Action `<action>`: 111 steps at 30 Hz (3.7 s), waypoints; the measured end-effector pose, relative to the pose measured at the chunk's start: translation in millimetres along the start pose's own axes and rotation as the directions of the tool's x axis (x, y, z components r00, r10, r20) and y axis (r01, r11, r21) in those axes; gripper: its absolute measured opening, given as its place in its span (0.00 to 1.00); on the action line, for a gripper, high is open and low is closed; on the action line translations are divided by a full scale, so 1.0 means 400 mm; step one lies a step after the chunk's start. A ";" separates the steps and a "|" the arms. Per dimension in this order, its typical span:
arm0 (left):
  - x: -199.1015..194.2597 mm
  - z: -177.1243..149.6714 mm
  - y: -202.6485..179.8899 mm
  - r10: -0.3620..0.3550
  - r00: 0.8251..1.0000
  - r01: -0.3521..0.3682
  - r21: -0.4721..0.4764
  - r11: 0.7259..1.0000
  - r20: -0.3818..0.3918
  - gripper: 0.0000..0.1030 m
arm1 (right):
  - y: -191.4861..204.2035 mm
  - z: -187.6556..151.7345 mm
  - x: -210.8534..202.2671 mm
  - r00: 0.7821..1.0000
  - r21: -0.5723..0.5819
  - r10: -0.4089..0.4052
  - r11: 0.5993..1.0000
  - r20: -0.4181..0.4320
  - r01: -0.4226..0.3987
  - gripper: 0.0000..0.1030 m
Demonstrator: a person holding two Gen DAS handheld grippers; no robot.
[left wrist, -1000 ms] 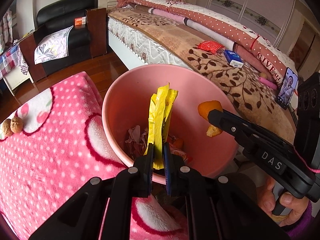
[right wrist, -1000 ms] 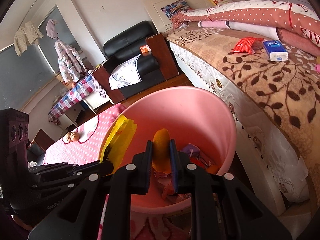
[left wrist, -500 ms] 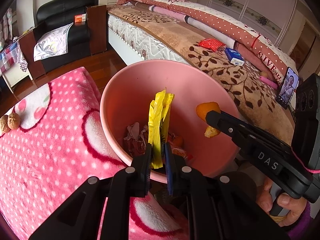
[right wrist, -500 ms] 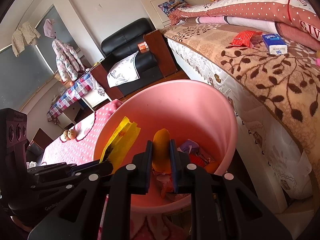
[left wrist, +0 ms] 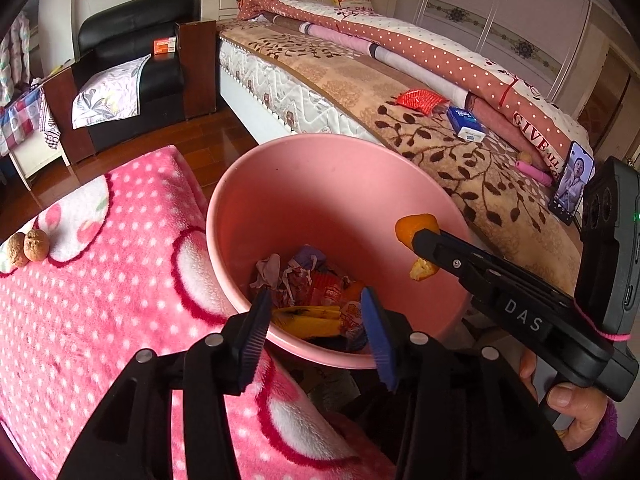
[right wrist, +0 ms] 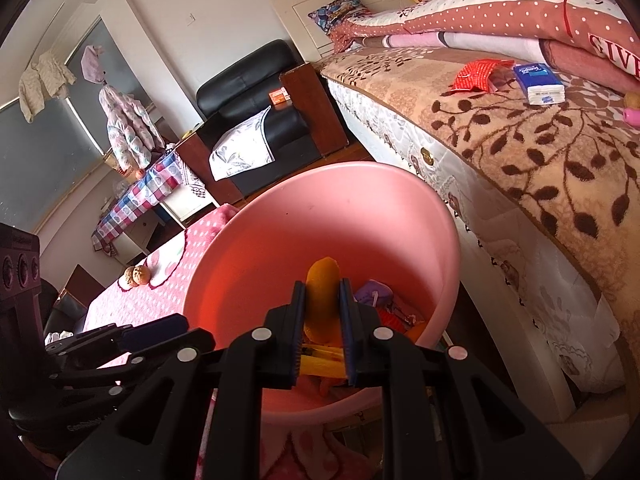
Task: Collect trash
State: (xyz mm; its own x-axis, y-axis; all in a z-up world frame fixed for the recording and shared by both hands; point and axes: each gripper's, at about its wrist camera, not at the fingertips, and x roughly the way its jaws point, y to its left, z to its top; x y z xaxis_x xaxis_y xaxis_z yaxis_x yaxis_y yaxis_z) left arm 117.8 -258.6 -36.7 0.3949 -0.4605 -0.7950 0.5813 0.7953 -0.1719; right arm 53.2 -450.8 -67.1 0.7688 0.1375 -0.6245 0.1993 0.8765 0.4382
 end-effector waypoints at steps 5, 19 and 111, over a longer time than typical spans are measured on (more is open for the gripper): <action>-0.005 -0.002 0.003 0.003 1.000 -0.003 -0.010 1.000 0.003 0.45 | -0.007 -0.001 0.006 1.000 0.018 -0.018 1.000 -0.018 0.018 0.19; -0.021 -0.009 -0.004 0.026 0.999 -0.026 0.001 1.000 0.024 0.45 | -0.011 -0.013 -0.001 0.999 0.020 -0.027 0.999 -0.025 0.027 0.25; -0.203 -0.076 0.026 0.187 0.956 -0.178 -0.058 0.982 0.228 0.43 | 0.186 -0.096 -0.141 0.995 -0.171 -0.085 0.981 0.058 0.094 0.44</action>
State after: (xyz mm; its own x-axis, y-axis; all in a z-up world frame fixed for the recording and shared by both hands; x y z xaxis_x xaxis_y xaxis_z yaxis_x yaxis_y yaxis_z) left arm 70.4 -201.0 8.3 0.6478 -0.3814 -0.6594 0.4595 0.8861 -0.0612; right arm 1.4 -375.8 -24.0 0.7830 0.0355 -0.6211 0.1636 0.9515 0.2607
